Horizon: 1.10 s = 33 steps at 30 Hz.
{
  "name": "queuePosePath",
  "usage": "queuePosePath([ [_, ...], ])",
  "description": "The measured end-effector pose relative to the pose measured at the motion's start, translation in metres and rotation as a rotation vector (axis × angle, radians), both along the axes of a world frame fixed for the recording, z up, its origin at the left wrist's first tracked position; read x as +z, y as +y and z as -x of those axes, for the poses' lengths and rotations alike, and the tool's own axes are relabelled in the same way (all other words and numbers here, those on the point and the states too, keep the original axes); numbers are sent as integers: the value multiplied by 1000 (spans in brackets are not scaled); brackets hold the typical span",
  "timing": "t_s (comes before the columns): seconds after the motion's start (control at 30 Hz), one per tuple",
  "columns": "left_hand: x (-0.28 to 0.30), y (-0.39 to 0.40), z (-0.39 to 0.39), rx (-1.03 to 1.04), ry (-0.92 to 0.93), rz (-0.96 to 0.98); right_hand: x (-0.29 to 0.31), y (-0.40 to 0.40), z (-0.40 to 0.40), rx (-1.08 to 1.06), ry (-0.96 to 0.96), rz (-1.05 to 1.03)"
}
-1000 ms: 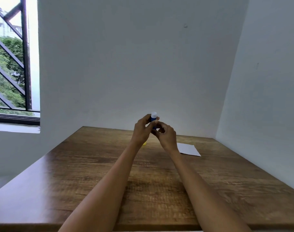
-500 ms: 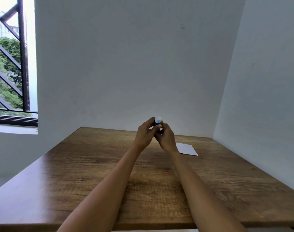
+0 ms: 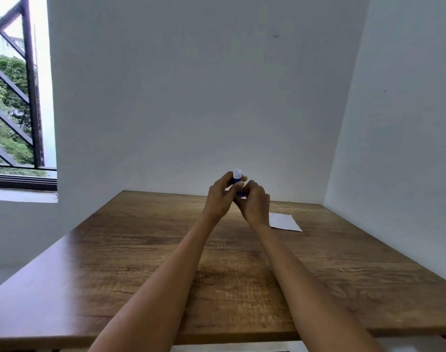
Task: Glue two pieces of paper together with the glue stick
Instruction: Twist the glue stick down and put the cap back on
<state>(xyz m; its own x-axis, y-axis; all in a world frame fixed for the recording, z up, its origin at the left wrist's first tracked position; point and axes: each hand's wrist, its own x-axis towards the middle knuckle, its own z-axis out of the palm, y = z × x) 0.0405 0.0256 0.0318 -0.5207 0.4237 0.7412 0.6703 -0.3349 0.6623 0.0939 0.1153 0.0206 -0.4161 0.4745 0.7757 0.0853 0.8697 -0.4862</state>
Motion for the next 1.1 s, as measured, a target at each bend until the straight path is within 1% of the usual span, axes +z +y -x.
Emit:
queuePosePath([
  [0.07,0,-1,1,-5,-2,0,0,4,-1,118,-48,16],
  [0.13,-1,-3,3,-6,-22,-9,2,4,-2,334,-113,109],
  [0.2,-3,-5,6,11,-28,-7,1,5,-1,441,-193,190],
  [0.23,-5,-5,7,15,-25,-4,0,6,-1,434,-221,196],
  [0.27,-6,-5,7,12,-23,-2,-2,7,0,377,-225,166],
  [0.37,-4,-3,6,-11,-36,-9,-3,9,-1,56,-98,-2],
  [0.43,-1,-1,5,-27,-35,-15,-2,5,-1,1,-27,14],
  [0.53,-2,1,2,-19,-7,7,-1,4,-1,92,-28,104],
  [0.6,-2,0,4,-21,-26,6,1,5,-3,271,-103,167],
  [0.67,-3,-3,10,-11,-51,-3,2,5,-4,425,-227,230],
  [0.73,-4,-6,14,4,-50,-4,1,6,-5,434,-294,230],
  [0.77,-5,-6,15,11,-43,-5,1,7,-5,406,-282,203],
  [0.87,-3,-5,12,6,-34,-11,2,7,-4,233,-146,107],
  [0.97,0,-2,8,-11,-42,-14,1,4,-3,126,-51,128],
  [1.03,-1,-3,8,-17,-40,-14,1,3,-1,214,-67,189],
  [1.1,-2,-5,10,-22,-46,1,4,4,-1,378,-173,239],
])
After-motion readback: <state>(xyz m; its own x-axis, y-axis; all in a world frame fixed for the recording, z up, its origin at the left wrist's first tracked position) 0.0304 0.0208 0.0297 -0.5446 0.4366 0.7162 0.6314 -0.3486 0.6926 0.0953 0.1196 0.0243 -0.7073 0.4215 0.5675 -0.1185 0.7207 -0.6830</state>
